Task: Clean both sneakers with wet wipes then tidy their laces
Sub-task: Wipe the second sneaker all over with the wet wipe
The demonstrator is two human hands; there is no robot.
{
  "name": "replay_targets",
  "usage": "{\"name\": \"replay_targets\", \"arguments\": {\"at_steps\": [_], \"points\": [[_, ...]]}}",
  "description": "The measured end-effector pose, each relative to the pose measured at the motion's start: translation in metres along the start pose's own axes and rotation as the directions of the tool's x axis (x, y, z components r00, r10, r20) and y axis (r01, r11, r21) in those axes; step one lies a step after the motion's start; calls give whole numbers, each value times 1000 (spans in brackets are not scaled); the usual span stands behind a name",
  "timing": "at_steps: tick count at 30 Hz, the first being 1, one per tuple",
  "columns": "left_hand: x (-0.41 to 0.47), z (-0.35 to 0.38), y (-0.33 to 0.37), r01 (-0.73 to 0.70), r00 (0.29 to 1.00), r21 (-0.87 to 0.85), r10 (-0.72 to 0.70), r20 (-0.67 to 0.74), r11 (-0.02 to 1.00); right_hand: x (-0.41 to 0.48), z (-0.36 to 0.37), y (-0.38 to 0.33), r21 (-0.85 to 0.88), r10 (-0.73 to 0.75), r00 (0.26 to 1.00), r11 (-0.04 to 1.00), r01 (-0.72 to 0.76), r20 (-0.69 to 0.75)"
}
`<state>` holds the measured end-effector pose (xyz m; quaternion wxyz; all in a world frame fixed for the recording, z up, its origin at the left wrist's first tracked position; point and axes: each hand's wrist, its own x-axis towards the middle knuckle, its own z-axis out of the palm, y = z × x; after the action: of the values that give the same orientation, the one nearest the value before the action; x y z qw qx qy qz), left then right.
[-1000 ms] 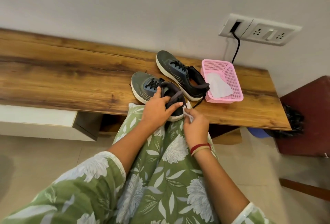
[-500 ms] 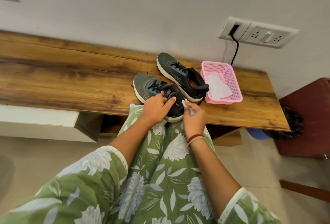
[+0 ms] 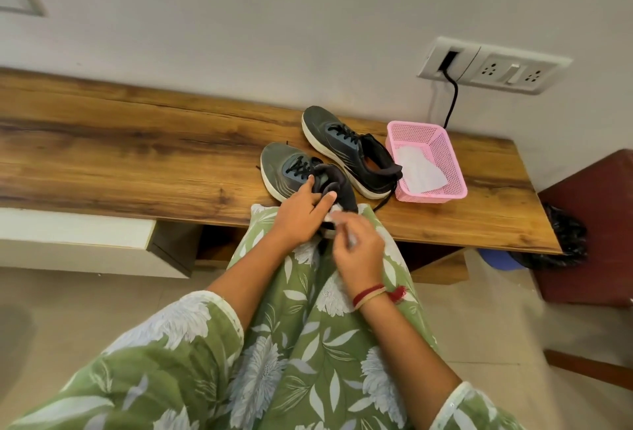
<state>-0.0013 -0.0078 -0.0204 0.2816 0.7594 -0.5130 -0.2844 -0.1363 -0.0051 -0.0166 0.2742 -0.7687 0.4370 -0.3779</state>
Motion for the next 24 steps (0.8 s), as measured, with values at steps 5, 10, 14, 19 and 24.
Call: {"name": "replay_targets", "arguments": {"at_steps": [5, 10, 14, 19, 24], "points": [[0, 0, -4, 26, 996, -115, -17, 85, 993, 23, 3, 6, 195, 275, 951, 950, -245, -142], [7, -1, -9, 144, 984, -377, -91, 154, 915, 22, 10, 15, -232, -36, 996, 971, 53, 76], [7, 0, -7, 182, 981, -481, -126, 145, 858, 14, 1, 19, -388, -80, 982, 910, 142, 173], [8, -3, -2, 198, 979, -558, -139, 147, 806, 13, -10, 14, -117, -10, 1000, 993, 7, -27], [9, -4, -3, 244, 969, -582, -169, 182, 776, 21, 4, 14, -262, -122, 979, 951, 162, 163]]}}
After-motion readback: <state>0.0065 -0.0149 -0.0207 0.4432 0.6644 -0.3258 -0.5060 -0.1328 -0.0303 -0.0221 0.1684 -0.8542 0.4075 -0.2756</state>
